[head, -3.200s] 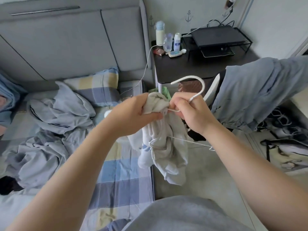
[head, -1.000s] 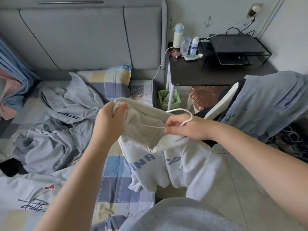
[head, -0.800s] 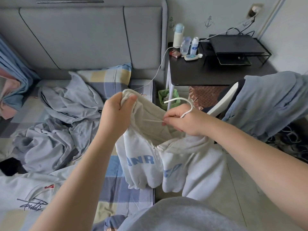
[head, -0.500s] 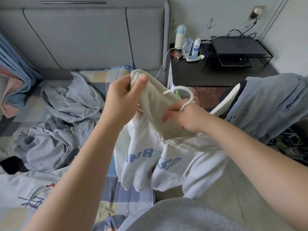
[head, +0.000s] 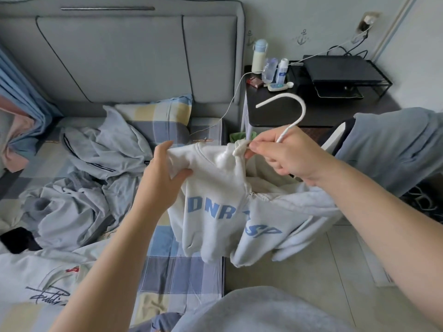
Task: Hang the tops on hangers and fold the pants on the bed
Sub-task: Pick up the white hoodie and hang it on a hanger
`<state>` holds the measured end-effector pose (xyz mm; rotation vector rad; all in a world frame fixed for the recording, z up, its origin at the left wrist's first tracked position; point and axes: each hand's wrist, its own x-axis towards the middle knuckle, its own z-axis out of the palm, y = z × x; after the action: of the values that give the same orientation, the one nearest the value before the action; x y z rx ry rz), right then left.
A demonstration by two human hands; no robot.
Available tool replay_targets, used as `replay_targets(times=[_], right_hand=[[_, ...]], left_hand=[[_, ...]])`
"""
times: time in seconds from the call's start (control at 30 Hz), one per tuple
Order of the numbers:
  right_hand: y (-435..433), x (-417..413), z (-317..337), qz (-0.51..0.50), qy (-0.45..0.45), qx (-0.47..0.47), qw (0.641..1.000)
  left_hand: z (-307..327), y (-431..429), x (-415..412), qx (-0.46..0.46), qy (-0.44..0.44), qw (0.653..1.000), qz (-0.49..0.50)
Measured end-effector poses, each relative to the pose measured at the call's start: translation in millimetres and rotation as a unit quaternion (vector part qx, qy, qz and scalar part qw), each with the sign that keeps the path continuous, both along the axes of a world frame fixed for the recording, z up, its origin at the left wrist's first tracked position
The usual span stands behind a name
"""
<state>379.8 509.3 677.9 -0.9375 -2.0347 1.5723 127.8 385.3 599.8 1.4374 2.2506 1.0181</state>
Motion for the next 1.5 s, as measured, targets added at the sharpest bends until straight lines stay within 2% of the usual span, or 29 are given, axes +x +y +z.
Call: replay_targets(times=[0.17, 0.3, 0.47, 0.57, 0.7, 0.77, 0.83, 0.9, 0.97, 1.03, 1.17, 1.37, 1.5], right_hand=[[14.5, 13.5, 1.2, -0.023, -0.028, 0.017, 0.999], [14.6, 19.6, -5.1, -0.002, -0.037, 0.004, 0.999], [11.4, 20.2, -12.7, 0.013, -0.056, -0.027, 0.998], [10.2, 20.1, -19.8, 0.024, -0.107, -0.033, 0.993], [1.5, 8.3, -30.9, -0.010, -0.183, 0.053, 0.982], [2.9, 5.1, -30.4, -0.069, -0.156, 0.099, 0.980], [3.2, 7.3, -26.6, -0.101, -0.068, 0.059, 0.991], [-2.1, 8.6, -23.0, -0.078, -0.003, 0.034, 0.996], [-11.4, 6.1, -21.1, -0.043, 0.006, 0.077, 0.996], [-17.5, 2.7, -19.4, -0.025, 0.011, 0.111, 0.993], [-20.5, 2.2, -14.6, 0.002, 0.026, 0.112, 0.993], [-17.4, -5.8, -6.4, -0.002, -0.013, 0.137, 0.990], [-17.0, -12.1, -6.2, -0.002, -0.026, 0.157, 0.987]], left_hand=[[3.7, -7.6, -5.4, 0.019, 0.006, 1.000, 0.011], [12.4, -13.3, -15.0, 0.019, 0.031, 0.998, -0.046], [29.5, -16.8, -19.7, 0.142, 0.107, 0.983, -0.048], [40.5, -21.5, -18.6, 0.200, 0.074, 0.976, -0.038], [51.8, -20.2, -13.3, 0.234, 0.052, 0.969, -0.060], [57.1, -19.8, -18.4, 0.203, 0.039, 0.973, -0.104], [62.4, -21.6, -34.9, 0.106, 0.044, 0.983, -0.141], [63.9, -25.4, -53.6, -0.021, 0.084, 0.989, -0.121], [61.7, -30.0, -60.7, -0.072, 0.111, 0.989, -0.060], [61.0, -30.1, -52.7, -0.049, 0.097, 0.994, -0.028], [59.9, -29.5, -22.9, 0.020, 0.010, 0.997, -0.072], [69.8, -20.4, -3.6, 0.004, 0.053, 0.988, -0.142], [69.1, -13.1, -3.5, -0.045, -0.018, 0.985, -0.165]])
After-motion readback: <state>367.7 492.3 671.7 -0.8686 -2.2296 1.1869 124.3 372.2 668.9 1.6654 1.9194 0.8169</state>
